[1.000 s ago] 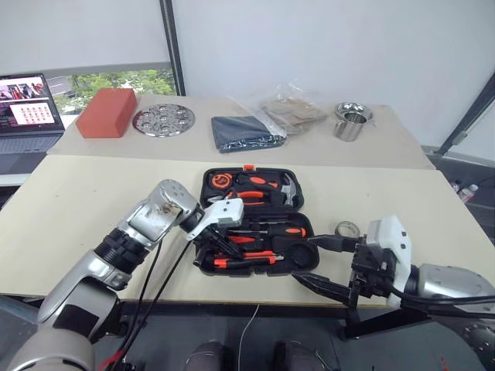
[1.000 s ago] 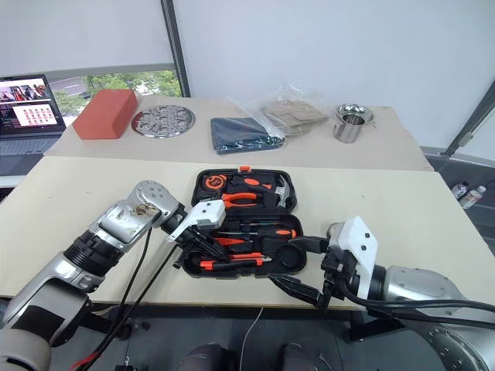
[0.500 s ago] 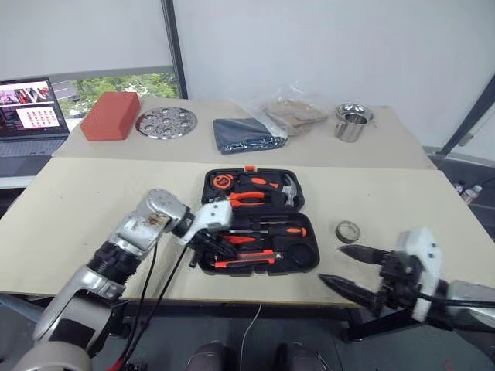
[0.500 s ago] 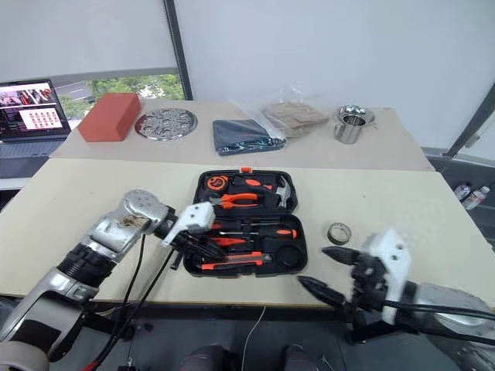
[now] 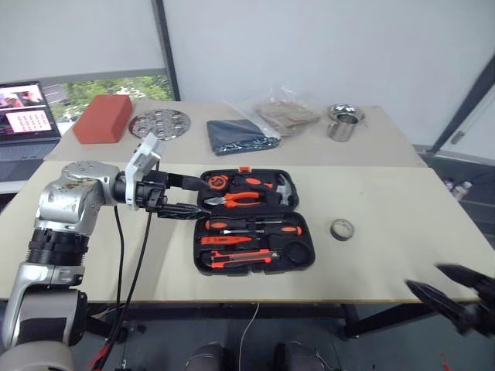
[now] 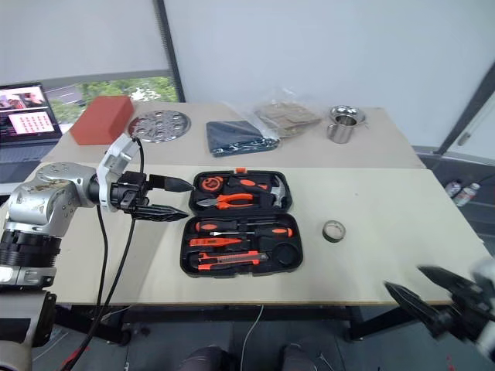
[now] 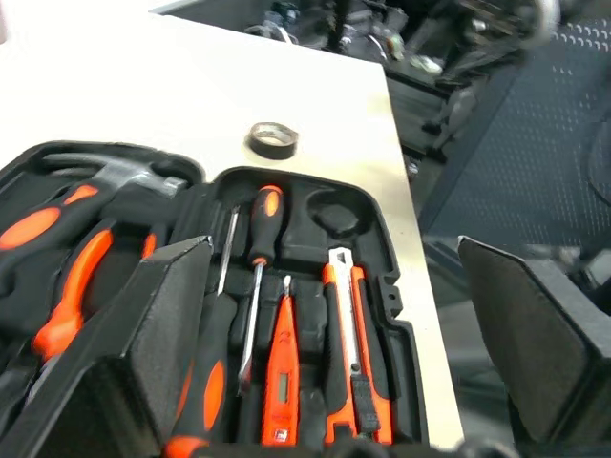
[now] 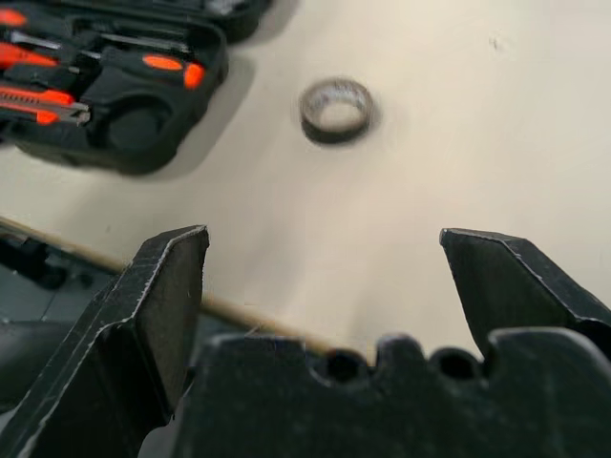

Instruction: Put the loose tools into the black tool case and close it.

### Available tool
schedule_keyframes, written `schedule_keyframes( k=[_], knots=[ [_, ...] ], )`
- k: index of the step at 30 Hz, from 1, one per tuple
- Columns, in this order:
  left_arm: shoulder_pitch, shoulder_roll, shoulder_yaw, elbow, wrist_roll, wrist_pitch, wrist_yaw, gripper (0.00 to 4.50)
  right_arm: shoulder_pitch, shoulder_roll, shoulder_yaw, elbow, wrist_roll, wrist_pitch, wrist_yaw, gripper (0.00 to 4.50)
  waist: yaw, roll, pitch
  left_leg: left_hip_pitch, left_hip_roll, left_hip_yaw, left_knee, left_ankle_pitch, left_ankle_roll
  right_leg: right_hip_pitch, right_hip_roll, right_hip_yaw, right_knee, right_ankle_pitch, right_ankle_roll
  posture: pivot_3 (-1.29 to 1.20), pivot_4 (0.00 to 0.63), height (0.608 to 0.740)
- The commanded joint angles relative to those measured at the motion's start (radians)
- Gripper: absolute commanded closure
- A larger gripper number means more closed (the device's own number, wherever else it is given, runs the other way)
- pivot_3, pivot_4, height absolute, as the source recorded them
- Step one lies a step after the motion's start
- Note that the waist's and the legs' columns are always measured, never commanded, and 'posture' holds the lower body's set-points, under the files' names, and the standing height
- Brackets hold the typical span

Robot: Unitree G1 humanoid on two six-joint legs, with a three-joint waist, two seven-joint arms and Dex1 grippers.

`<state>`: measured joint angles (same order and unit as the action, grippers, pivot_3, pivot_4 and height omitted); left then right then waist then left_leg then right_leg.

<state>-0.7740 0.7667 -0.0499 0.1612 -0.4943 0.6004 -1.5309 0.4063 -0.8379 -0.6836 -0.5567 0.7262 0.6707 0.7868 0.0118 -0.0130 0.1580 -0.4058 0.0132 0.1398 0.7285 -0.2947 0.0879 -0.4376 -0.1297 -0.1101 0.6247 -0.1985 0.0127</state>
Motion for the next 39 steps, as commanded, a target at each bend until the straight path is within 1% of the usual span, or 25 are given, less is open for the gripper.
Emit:
schedule_keyframes(
  k=[1,2,3,5,8,12,13,14,15,16,17,18,19,21,22,25,26,27,28,30,33,35,37,39],
  knots=[
    [0.027,-0.002,-0.034,-0.044,0.075,-0.113,0.038,0.06,-0.281,-0.067,0.277,0.124,-0.131,-0.013,-0.044,0.00,-0.004,0.000,0.000,0.000,0.000,0.000,0.000,0.001,0.001,0.000,0.000,0.002,0.000,0.001,0.001,0.00,0.150,0.734],
    [0.035,-0.004,-0.041,-0.047,0.082,-0.124,0.043,0.06,-0.348,-0.073,0.342,0.161,-0.169,-0.014,-0.048,0.00,-0.007,0.000,0.000,0.000,0.000,0.000,-0.001,0.005,0.007,-0.001,0.001,0.003,0.001,0.001,0.001,0.00,0.150,0.734],
    [0.042,-0.006,-0.043,-0.053,0.084,-0.129,0.047,0.06,-0.402,-0.076,0.395,0.194,-0.203,-0.017,-0.050,0.00,-0.007,0.001,0.001,0.000,0.000,0.001,-0.001,0.005,0.007,-0.001,0.001,0.004,0.001,0.002,0.001,0.00,0.150,0.734],
    [0.050,-0.008,-0.045,-0.067,0.084,-0.131,0.054,0.06,-0.470,-0.078,0.466,0.245,-0.249,-0.024,-0.045,0.00,0.001,0.001,0.002,-0.002,0.000,0.001,-0.002,0.006,0.006,-0.004,0.001,0.004,0.002,0.004,-0.005,0.00,0.150,0.734],
    [0.073,0.000,-0.042,-0.106,0.083,-0.132,0.071,0.06,-0.580,-0.064,0.586,0.334,-0.321,-0.038,-0.030,0.00,0.006,0.001,0.002,-0.004,0.000,0.000,-0.002,0.006,0.006,-0.005,0.003,0.001,0.004,0.001,-0.005,0.00,0.150,0.734],
    [0.086,0.010,-0.034,-0.122,0.082,-0.126,0.088,0.06,-0.652,-0.041,0.660,0.417,-0.372,-0.049,-0.015,0.00,0.001,0.001,0.002,-0.008,-0.001,0.001,-0.002,0.005,0.007,-0.005,0.003,-0.005,0.000,0.000,-0.002,0.00,0.150,0.734],
    [0.087,0.012,-0.033,-0.125,0.081,-0.123,0.092,0.00,-0.668,-0.031,0.676,0.432,-0.381,-0.051,-0.013,0.25,0.001,0.001,0.002,-0.008,-0.001,0.001,-0.002,0.005,0.007,-0.004,0.003,-0.006,0.000,0.000,-0.002,0.00,0.150,0.734],
    [0.086,0.012,-0.032,-0.127,0.080,-0.121,0.095,0.00,-0.681,-0.021,0.688,0.444,-0.388,-0.055,-0.010,0.25,0.000,0.001,0.002,-0.008,-0.001,0.001,-0.002,0.005,0.007,-0.004,0.003,-0.007,0.000,0.000,-0.001,0.00,0.150,0.734],
    [0.085,0.012,-0.031,-0.129,0.079,-0.119,0.100,0.00,-0.691,-0.013,0.702,0.454,-0.397,-0.061,-0.006,0.64,-0.001,0.001,0.002,-0.008,-0.001,0.000,-0.002,0.005,0.007,-0.004,0.004,-0.007,0.000,0.000,-0.001,0.00,0.150,0.734],
    [0.083,0.012,-0.030,-0.129,0.077,-0.117,0.104,0.00,-0.697,-0.006,0.711,0.462,-0.405,-0.067,-0.003,0.79,-0.001,0.002,0.002,-0.007,-0.001,0.000,-0.002,0.006,0.006,-0.004,0.003,-0.007,0.000,0.000,-0.001,0.00,0.150,0.734],
    [0.081,0.012,-0.030,-0.130,0.076,-0.115,0.107,0.00,-0.701,0.000,0.716,0.469,-0.412,-0.071,-0.002,1.15,-0.001,0.002,0.002,-0.007,-0.001,0.000,-0.002,0.006,0.006,-0.004,0.003,-0.007,0.001,-0.001,0.000,0.00,0.150,0.734],
    [0.078,0.011,-0.031,-0.128,0.076,-0.115,0.109,0.00,-0.707,0.006,0.720,0.477,-0.419,-0.074,-0.001,1.67,-0.001,0.002,0.002,-0.006,-0.001,0.000,-0.002,0.006,0.006,-0.003,0.003,-0.007,0.001,-0.003,0.004,0.00,0.150,0.734],
    [0.077,0.010,-0.033,-0.126,0.077,-0.117,0.111,0.00,-0.711,0.012,0.721,0.483,-0.425,-0.079,0.001,1.80,-0.002,0.002,0.002,-0.006,-0.001,0.000,-0.002,0.006,0.006,-0.003,0.003,-0.007,0.001,-0.005,0.006,0.00,0.150,0.734],
    [0.075,0.008,-0.035,-0.123,0.079,-0.119,0.115,0.00,-0.715,0.022,0.716,0.492,-0.432,-0.091,0.003,2.45,-0.002,0.002,0.002,-0.004,-0.001,0.001,-0.001,0.006,0.006,-0.001,0.003,-0.006,0.002,-0.005,0.006,0.00,0.150,0.734],
    [0.075,0.007,-0.036,-0.122,0.079,-0.120,0.116,0.00,-0.716,0.025,0.712,0.492,-0.431,-0.097,0.007,2.85,-0.002,0.002,0.002,-0.004,-0.001,0.001,-0.001,0.006,0.006,-0.001,0.003,-0.006,0.002,-0.005,0.006,0.00,0.150,0.734],
    [0.083,0.013,-0.045,-0.134,0.078,-0.121,0.103,0.00,-0.701,-0.003,0.684,0.418,-0.389,-0.083,0.069,3.87,-0.002,0.002,0.002,-0.004,-0.001,0.001,-0.001,0.006,0.006,-0.002,0.002,-0.006,0.003,-0.004,0.006,0.00,0.150,0.734],
    [0.087,0.017,-0.049,-0.141,0.076,-0.117,0.094,0.00,-0.689,-0.023,0.679,0.371,-0.371,-0.075,0.102,4.33,-0.002,0.002,0.002,-0.004,-0.001,0.001,-0.001,0.006,0.006,-0.002,0.002,-0.006,0.003,-0.004,0.005,0.00,0.150,0.734],
    [0.092,0.021,-0.053,-0.148,0.073,-0.116,0.083,0.00,-0.680,-0.040,0.669,0.300,-0.329,-0.043,0.135,4.48,-0.002,0.003,0.003,-0.004,-0.001,0.001,-0.001,0.006,0.006,-0.002,0.002,-0.006,0.003,-0.003,0.003,0.00,0.150,0.734],
    [0.097,0.024,-0.057,-0.154,0.072,-0.115,0.075,0.00,-0.676,-0.048,0.658,0.236,-0.282,-0.003,0.153,4.48,-0.002,0.003,0.003,-0.004,-0.001,0.000,-0.001,0.006,0.006,-0.002,0.002,-0.006,0.003,0.000,-0.001,0.00,0.150,0.734],
    [0.106,0.025,-0.065,-0.165,0.074,-0.121,0.069,0.00,-0.679,-0.037,0.639,0.125,-0.184,0.080,0.155,4.48,-0.003,0.003,0.003,-0.004,0.000,0.000,-0.001,0.006,0.006,-0.002,0.003,-0.006,0.003,0.000,-0.001,0.00,0.150,0.734],
    [0.111,0.016,-0.073,-0.177,0.074,-0.121,0.076,0.00,-0.685,-0.002,0.671,0.011,-0.108,0.154,0.126,4.48,-0.003,0.003,0.003,-0.003,0.000,-0.001,-0.002,0.006,0.006,-0.002,0.002,-0.006,0.003,0.000,-0.002,0.00,0.150,0.734],
    [0.114,0.013,-0.076,-0.184,0.073,-0.119,0.079,0.00,-0.681,0.009,0.733,-0.024,-0.136,0.174,0.094,4.48,-0.002,0.003,0.003,-0.003,0.000,-0.001,-0.002,0.006,0.005,-0.001,0.002,-0.006,0.003,0.000,-0.002,0.00,0.150,0.734],
    [0.113,0.011,-0.077,-0.186,0.072,-0.119,0.080,0.00,-0.676,-0.024,0.830,-0.003,-0.254,0.152,0.061,4.48,0.001,0.003,0.003,-0.004,0.000,-0.001,-0.001,0.006,0.006,-0.002,0.002,-0.006,0.003,0.000,-0.002,0.00,0.150,0.734],
    [0.112,0.010,-0.077,-0.185,0.071,-0.120,0.080,0.00,-0.679,-0.053,0.896,0.033,-0.351,0.119,0.035,4.48,0.003,0.003,0.003,-0.004,-0.001,-0.001,-0.001,0.006,0.006,-0.002,0.000,-0.006,0.002,0.000,-0.002,0.00,0.150,0.734]
  ],
)
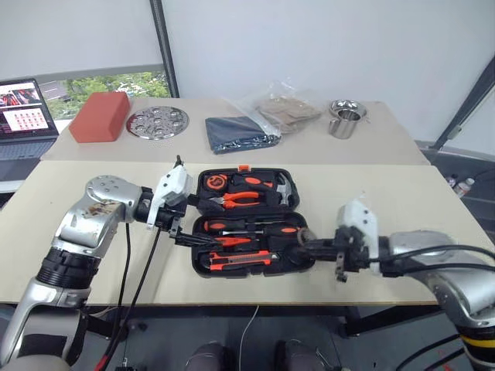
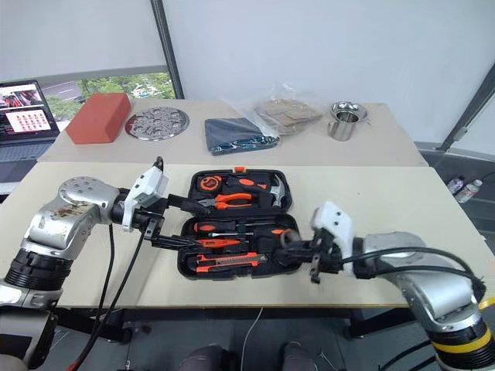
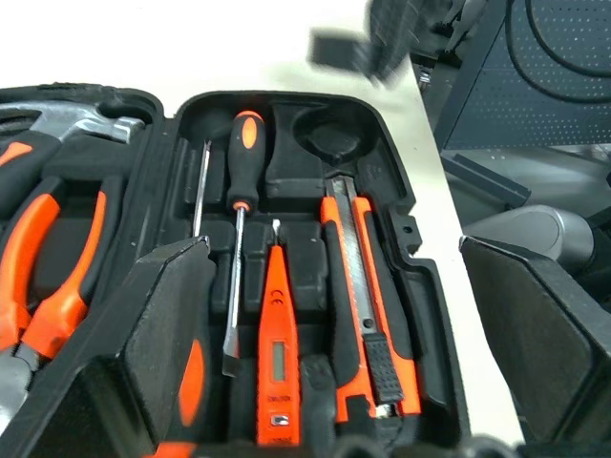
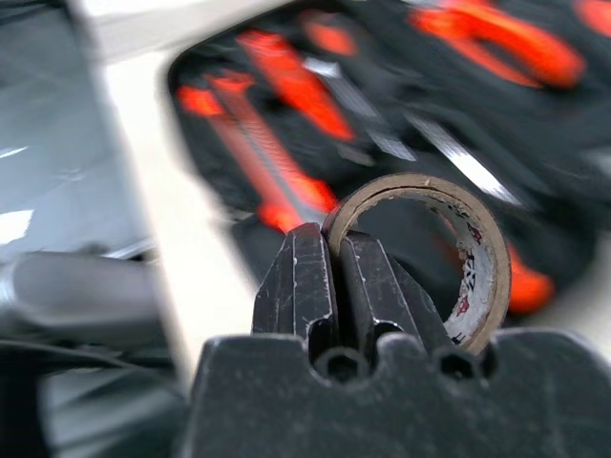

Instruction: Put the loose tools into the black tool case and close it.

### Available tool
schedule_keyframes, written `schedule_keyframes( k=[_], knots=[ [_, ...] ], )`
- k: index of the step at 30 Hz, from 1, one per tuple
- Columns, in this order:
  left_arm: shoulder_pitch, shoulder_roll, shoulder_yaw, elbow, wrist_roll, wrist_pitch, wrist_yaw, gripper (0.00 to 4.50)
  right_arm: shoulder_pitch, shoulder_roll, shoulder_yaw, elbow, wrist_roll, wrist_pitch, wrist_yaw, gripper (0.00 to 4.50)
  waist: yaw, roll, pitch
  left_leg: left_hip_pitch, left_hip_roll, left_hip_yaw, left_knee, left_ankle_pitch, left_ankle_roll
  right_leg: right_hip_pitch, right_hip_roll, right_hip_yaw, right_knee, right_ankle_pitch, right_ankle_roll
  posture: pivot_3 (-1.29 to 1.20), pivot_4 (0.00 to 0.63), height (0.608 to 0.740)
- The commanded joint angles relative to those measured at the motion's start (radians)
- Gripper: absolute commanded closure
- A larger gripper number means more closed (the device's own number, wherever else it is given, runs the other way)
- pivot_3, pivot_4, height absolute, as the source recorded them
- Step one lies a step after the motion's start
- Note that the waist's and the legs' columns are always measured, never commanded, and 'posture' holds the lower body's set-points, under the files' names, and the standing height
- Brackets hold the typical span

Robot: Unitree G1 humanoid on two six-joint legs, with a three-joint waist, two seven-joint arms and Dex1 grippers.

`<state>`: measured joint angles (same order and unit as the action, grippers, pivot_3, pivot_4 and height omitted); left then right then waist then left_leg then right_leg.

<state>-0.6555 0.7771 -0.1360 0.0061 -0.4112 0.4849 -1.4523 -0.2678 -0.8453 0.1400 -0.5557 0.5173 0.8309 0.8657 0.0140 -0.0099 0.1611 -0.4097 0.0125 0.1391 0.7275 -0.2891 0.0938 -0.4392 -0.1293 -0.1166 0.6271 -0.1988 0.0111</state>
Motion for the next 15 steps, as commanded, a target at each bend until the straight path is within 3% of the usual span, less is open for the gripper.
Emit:
schedule_keyframes(
  k=[1,5,10,15],
  knots=[
    [-0.008,0.001,0.009,-0.028,-0.012,-0.005,0.001,0.00,-0.010,-0.040,0.074,0.046,-0.151,-0.043,-0.054,3.70,0.000,0.000,0.000,-0.001,0.000,0.000,0.000,0.000,0.000,0.000,-0.001,0.000,0.000,0.000,0.000,0.00,0.150,0.734],
    [-0.007,0.008,0.013,-0.017,-0.008,-0.007,-0.001,0.00,-0.009,0.002,0.005,-0.014,-0.035,-0.029,-0.007,2.59,-0.001,-0.001,0.000,0.000,0.000,0.000,0.000,0.000,0.000,0.000,0.000,0.000,0.000,0.000,0.000,0.00,0.150,0.734],
    [0.013,0.025,0.029,-0.016,-0.009,0.003,0.012,0.00,-0.001,0.014,-0.178,-0.030,0.128,0.028,0.003,2.59,-0.002,-0.001,0.000,0.000,0.000,0.000,0.000,0.000,0.000,0.000,0.001,0.000,0.001,0.001,-0.001,0.00,0.150,0.734],
    [0.050,0.048,0.060,-0.022,-0.015,0.010,0.041,0.00,0.043,-0.027,-0.276,-0.021,0.169,0.044,0.011,2.59,0.000,-0.001,0.000,0.000,0.000,0.000,0.000,0.000,0.000,0.000,0.001,0.000,-0.001,0.000,-0.001,0.00,0.150,0.734]
  ],
)
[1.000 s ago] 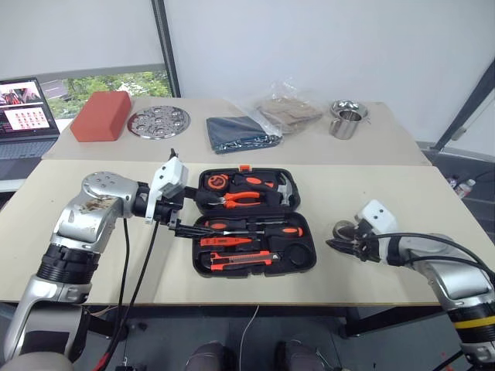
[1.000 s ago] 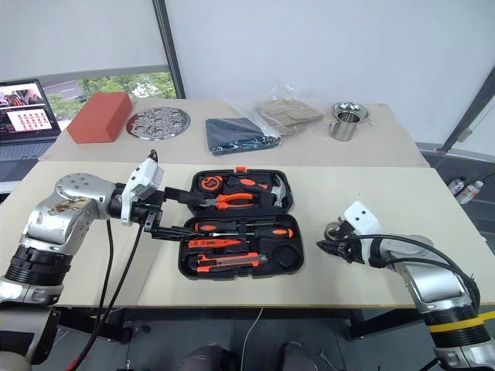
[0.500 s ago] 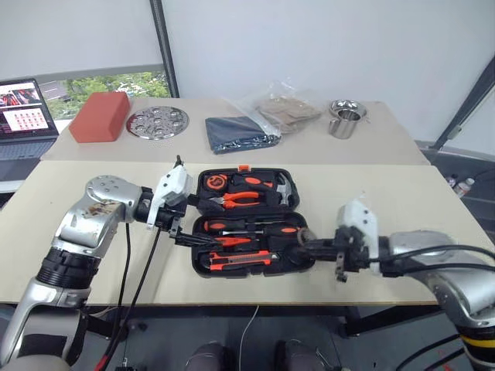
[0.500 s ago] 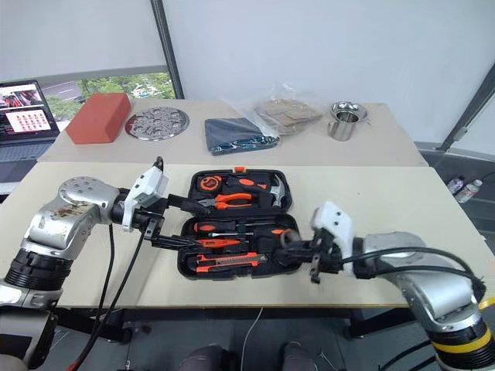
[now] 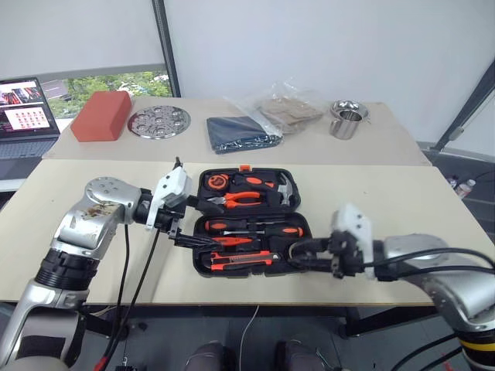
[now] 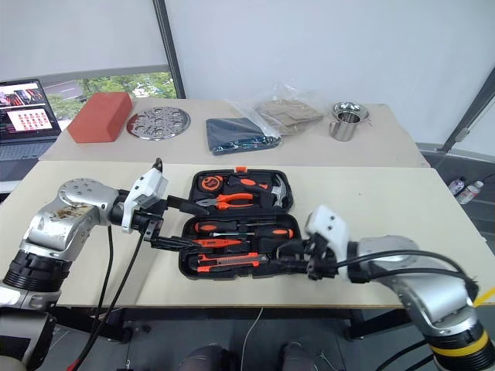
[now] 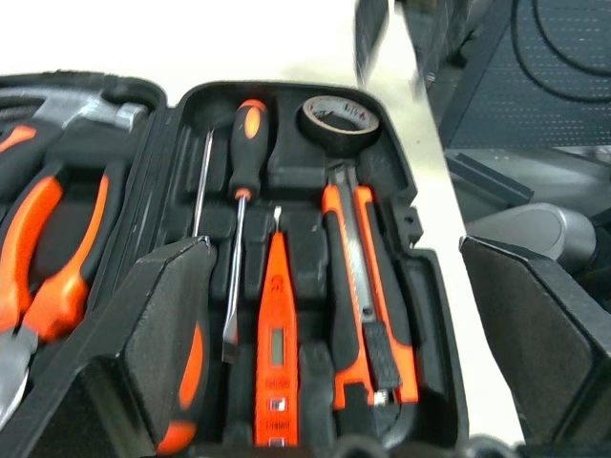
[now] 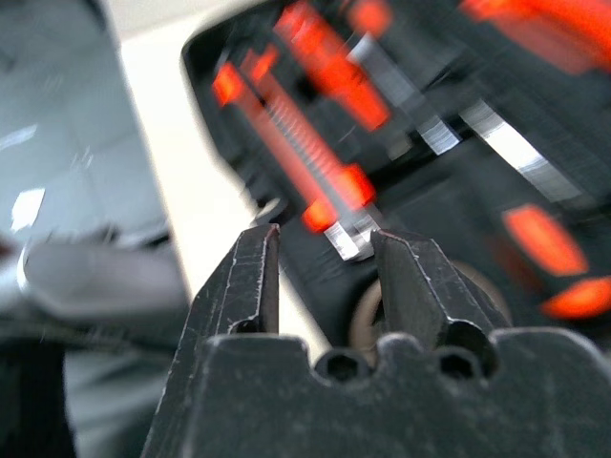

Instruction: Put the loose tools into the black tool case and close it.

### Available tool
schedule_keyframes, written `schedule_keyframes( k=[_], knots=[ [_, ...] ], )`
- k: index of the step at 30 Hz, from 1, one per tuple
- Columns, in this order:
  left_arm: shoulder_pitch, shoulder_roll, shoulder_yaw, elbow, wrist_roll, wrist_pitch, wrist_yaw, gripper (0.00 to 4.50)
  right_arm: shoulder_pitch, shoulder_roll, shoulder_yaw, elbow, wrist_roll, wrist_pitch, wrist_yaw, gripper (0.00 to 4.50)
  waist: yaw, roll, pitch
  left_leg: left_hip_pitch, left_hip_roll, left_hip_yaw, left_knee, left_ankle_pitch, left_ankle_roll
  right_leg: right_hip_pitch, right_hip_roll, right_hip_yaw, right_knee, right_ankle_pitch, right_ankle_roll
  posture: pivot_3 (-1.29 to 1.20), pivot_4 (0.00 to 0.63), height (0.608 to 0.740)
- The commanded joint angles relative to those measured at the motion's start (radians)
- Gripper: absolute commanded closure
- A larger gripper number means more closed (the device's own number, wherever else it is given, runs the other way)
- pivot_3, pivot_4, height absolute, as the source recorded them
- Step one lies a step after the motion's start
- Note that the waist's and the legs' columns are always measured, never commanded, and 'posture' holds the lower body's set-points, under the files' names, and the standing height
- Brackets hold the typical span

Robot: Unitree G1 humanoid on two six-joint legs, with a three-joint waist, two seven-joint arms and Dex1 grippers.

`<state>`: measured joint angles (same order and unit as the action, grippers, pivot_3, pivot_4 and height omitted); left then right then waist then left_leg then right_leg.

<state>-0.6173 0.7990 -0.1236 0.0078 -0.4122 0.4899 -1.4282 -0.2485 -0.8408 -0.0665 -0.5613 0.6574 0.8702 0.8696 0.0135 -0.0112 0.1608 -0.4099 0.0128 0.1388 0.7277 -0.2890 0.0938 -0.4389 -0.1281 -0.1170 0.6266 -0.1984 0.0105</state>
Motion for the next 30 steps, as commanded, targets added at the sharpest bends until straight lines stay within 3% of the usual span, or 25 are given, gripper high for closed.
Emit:
schedule_keyframes(
  k=[1,4,5,9,12,16,19,23,30],
  knots=[
    [0.020,0.035,0.058,-0.020,-0.014,0.007,0.023,0.00,0.027,-0.040,-0.084,-0.001,0.024,0.000,0.007,2.59,0.000,0.000,0.000,0.000,0.000,0.000,0.000,0.000,0.000,0.000,0.000,0.000,0.000,0.000,0.000,0.00,0.150,0.734],
    [0.052,0.066,0.100,0.018,-0.008,0.015,0.051,0.00,-0.009,-0.032,-0.110,0.097,-0.010,-0.024,-0.034,2.59,-0.003,0.000,0.000,0.000,0.000,0.000,0.000,0.000,0.000,0.000,0.000,0.000,0.000,0.000,0.000,0.00,0.150,0.734],
    [0.066,0.077,0.108,0.039,0.006,0.012,0.068,0.52,-0.032,-0.023,-0.104,0.144,-0.036,-0.034,-0.058,3.11,-0.005,0.000,0.000,0.000,0.000,0.000,0.000,0.000,0.000,0.000,0.000,0.000,0.000,0.000,0.000,0.00,0.150,0.734],
    [0.109,0.104,0.096,0.132,0.100,-0.071,0.125,1.87,-0.095,-0.005,-0.020,0.289,-0.155,-0.123,-0.082,4.36,-0.008,0.000,0.000,0.002,0.000,0.001,-0.002,0.000,0.000,-0.001,-0.001,0.001,0.001,-0.001,0.001,0.00,0.150,0.734],
    [0.117,0.093,0.054,0.208,0.180,-0.147,0.160,2.93,-0.157,0.013,0.095,0.435,-0.286,-0.245,-0.063,4.50,-0.008,0.000,0.000,0.002,0.000,0.002,-0.003,0.000,-0.001,-0.002,-0.001,0.001,0.001,0.000,0.000,0.00,0.150,0.734],
    [0.100,0.039,0.027,0.215,0.179,-0.142,0.158,4.38,-0.241,0.050,0.207,0.558,-0.394,-0.363,-0.016,4.50,-0.004,0.001,0.001,-0.001,0.000,0.002,-0.002,0.000,-0.001,-0.003,-0.001,0.001,0.001,0.001,-0.001,0.00,0.150,0.734],
    [0.092,-0.002,-0.006,0.187,0.177,-0.107,0.152,4.45,-0.290,0.081,0.277,0.579,-0.428,-0.418,0.057,4.50,-0.007,0.001,0.001,-0.002,0.000,0.003,-0.001,0.000,0.000,-0.003,-0.001,0.000,0.001,0.001,-0.001,0.00,0.150,0.734],
    [0.131,0.011,-0.020,0.098,0.145,-0.066,0.097,4.45,-0.227,0.027,0.317,0.387,-0.336,-0.385,0.264,4.50,-0.009,0.001,0.001,-0.002,0.000,0.003,-0.002,0.000,-0.001,-0.003,0.001,-0.002,0.001,0.000,-0.001,0.00,0.150,0.734],
    [0.281,0.130,0.015,-0.041,0.080,-0.018,-0.012,4.45,-0.086,-0.002,0.278,0.236,-0.347,-0.339,0.246,4.50,-0.024,0.001,0.001,-0.001,0.000,0.003,-0.011,0.000,-0.002,-0.004,0.001,-0.005,0.000,-0.001,0.000,0.00,0.150,0.734]
  ],
)
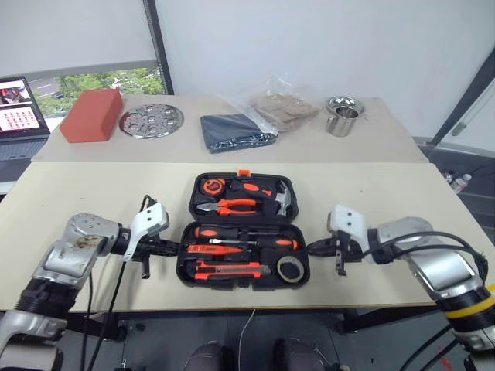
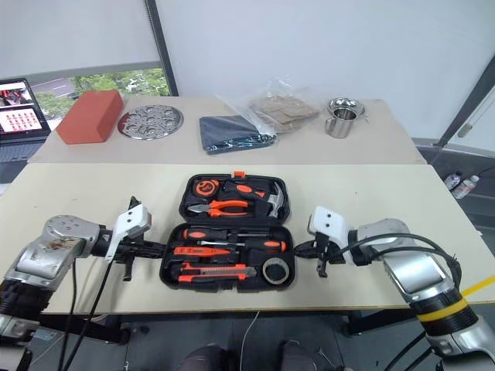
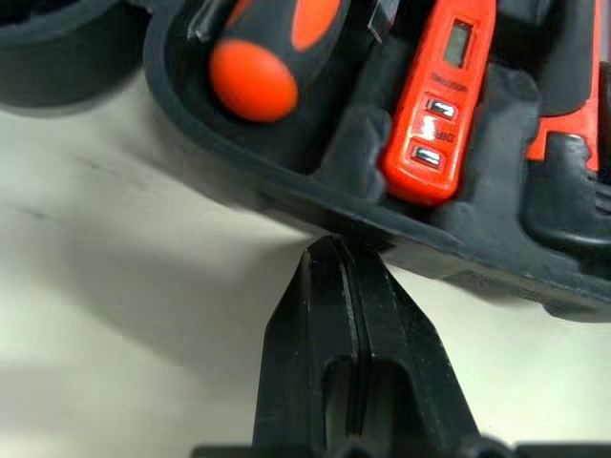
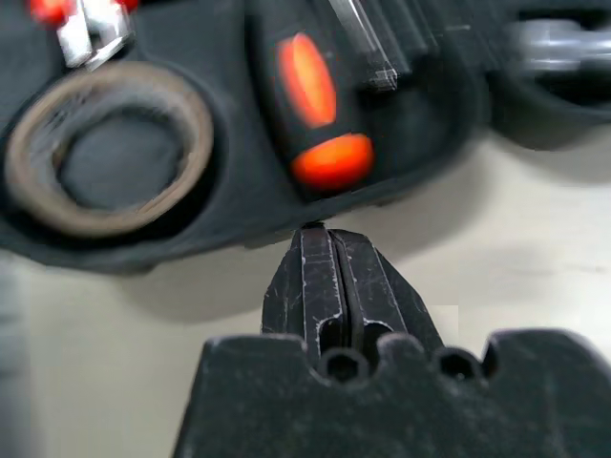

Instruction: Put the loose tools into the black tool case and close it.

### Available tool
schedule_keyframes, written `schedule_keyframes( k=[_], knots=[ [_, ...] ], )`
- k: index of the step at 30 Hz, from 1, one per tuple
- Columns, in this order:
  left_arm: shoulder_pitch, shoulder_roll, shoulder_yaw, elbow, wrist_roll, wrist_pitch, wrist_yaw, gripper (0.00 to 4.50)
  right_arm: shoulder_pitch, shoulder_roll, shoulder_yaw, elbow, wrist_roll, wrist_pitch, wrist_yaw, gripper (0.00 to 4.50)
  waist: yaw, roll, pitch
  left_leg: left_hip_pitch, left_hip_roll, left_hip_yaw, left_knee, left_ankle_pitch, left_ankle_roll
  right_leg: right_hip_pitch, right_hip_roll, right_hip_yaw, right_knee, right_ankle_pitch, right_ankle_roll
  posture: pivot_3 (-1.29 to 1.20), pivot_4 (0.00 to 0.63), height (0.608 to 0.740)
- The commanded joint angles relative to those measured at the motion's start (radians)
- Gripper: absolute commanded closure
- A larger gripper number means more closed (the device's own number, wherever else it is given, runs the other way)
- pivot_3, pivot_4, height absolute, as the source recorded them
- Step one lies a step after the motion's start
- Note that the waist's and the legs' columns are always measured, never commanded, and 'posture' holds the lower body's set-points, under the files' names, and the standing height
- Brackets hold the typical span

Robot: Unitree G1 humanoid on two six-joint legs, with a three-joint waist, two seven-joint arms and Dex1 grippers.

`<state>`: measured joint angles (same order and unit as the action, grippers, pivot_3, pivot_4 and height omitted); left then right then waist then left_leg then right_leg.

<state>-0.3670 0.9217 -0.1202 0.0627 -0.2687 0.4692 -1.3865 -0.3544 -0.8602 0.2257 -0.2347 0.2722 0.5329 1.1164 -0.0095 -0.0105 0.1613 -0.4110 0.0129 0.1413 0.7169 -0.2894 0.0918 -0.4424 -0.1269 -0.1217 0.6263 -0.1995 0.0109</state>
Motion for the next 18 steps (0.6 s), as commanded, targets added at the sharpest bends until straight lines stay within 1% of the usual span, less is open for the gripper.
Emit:
schedule_keyframes(
  k=[1,3,4,5,8,10,12,13,14,15,16,17,18],
  knots=[
    [0.046,0.016,0.013,-0.106,-0.062,0.000,-0.055,4.45,0.036,0.017,-0.019,-0.094,0.027,-0.005,-0.012,4.50,-0.002,0.000,0.000,0.000,0.000,0.000,0.000,0.000,0.000,0.001,0.000,0.000,-0.001,0.000,0.001,0.00,0.150,0.734],
    [0.066,0.024,0.021,-0.113,-0.052,-0.001,-0.041,4.45,0.081,0.014,-0.036,-0.106,0.012,-0.014,-0.037,4.50,-0.002,0.000,0.000,0.002,0.000,0.000,0.000,0.000,-0.001,0.002,-0.001,0.001,-0.003,-0.001,0.001,0.00,0.150,0.734],
    [0.070,0.024,0.023,-0.102,-0.038,-0.008,-0.027,4.45,0.104,0.011,-0.046,-0.114,0.008,-0.014,-0.049,4.50,-0.001,0.000,0.000,0.004,0.000,0.000,0.000,0.000,-0.001,0.003,-0.002,0.001,-0.003,-0.004,0.007,0.00,0.150,0.734],
    [0.076,0.028,0.023,-0.085,-0.016,-0.033,-0.016,4.45,0.128,0.005,-0.058,-0.122,0.001,-0.014,-0.062,4.50,0.002,0.000,0.000,0.005,0.000,0.000,0.000,-0.001,-0.001,0.003,-0.003,0.001,-0.003,-0.006,0.008,0.00,0.150,0.734],
    [0.094,0.054,0.017,-0.030,0.045,-0.113,-0.001,4.45,0.189,-0.017,-0.108,-0.136,-0.007,-0.007,-0.091,4.50,0.007,0.000,0.000,0.006,0.000,0.000,0.000,-0.001,-0.003,0.003,-0.003,0.002,-0.001,-0.006,0.007,0.00,0.150,0.734],
    [0.081,0.060,0.022,0.027,0.066,-0.121,0.027,4.45,0.225,-0.034,-0.162,-0.140,0.013,0.011,-0.095,4.50,0.009,0.000,0.000,0.007,0.000,-0.001,0.000,-0.001,-0.004,0.003,-0.005,0.002,0.000,-0.005,0.004,0.00,0.150,0.734],
    [0.010,0.049,0.041,0.135,0.077,-0.077,0.085,3.96,0.218,-0.023,-0.263,-0.139,0.081,0.083,-0.122,3.92,0.011,0.001,0.000,0.007,0.000,0.000,0.000,-0.003,-0.008,0.003,-0.005,0.002,0.000,-0.001,-0.002,0.00,0.150,0.734],
    [-0.029,0.043,0.051,0.170,0.074,-0.054,0.104,3.81,0.177,0.000,-0.314,-0.130,0.136,0.151,-0.152,3.77,0.014,0.001,0.000,0.008,0.000,0.000,0.000,-0.004,-0.009,0.003,-0.005,0.002,0.000,-0.001,-0.002,0.00,0.150,0.734],
    [-0.067,0.035,0.061,0.187,0.058,-0.019,0.117,3.48,0.125,0.026,-0.350,-0.116,0.184,0.221,-0.183,3.42,0.014,0.000,0.000,0.008,0.001,0.000,0.001,-0.002,-0.011,0.003,-0.004,0.002,0.000,-0.001,-0.002,0.00,0.150,0.734],
    [-0.101,0.025,0.071,0.197,0.040,0.020,0.130,3.19,0.079,0.047,-0.371,-0.100,0.220,0.280,-0.210,3.16,0.010,0.000,0.000,0.008,0.001,-0.001,0.001,-0.001,-0.012,0.003,-0.004,0.002,0.000,-0.001,-0.001,0.00,0.150,0.734],
    [-0.125,0.016,0.076,0.206,0.029,0.047,0.138,2.78,0.048,0.061,-0.384,-0.092,0.244,0.323,-0.229,2.68,0.009,-0.001,0.001,0.008,0.002,-0.001,0.001,0.002,-0.014,0.002,-0.003,0.002,0.000,0.003,-0.002,0.00,0.150,0.734],
    [-0.175,-0.007,0.094,0.222,-0.001,0.138,0.165,2.57,0.001,0.084,-0.386,-0.070,0.264,0.371,-0.253,2.51,0.011,-0.001,0.001,0.008,0.002,-0.001,0.000,0.003,-0.014,0.002,-0.003,0.002,0.000,0.004,-0.002,0.00,0.150,0.734],
    [-0.222,-0.029,0.109,0.238,-0.026,0.217,0.188,2.37,-0.041,0.104,-0.382,-0.048,0.275,0.409,-0.274,2.22,0.013,-0.001,0.001,0.007,0.002,-0.002,0.000,0.004,-0.014,0.002,-0.003,0.001,0.000,0.004,-0.002,0.00,0.150,0.734]
  ],
)
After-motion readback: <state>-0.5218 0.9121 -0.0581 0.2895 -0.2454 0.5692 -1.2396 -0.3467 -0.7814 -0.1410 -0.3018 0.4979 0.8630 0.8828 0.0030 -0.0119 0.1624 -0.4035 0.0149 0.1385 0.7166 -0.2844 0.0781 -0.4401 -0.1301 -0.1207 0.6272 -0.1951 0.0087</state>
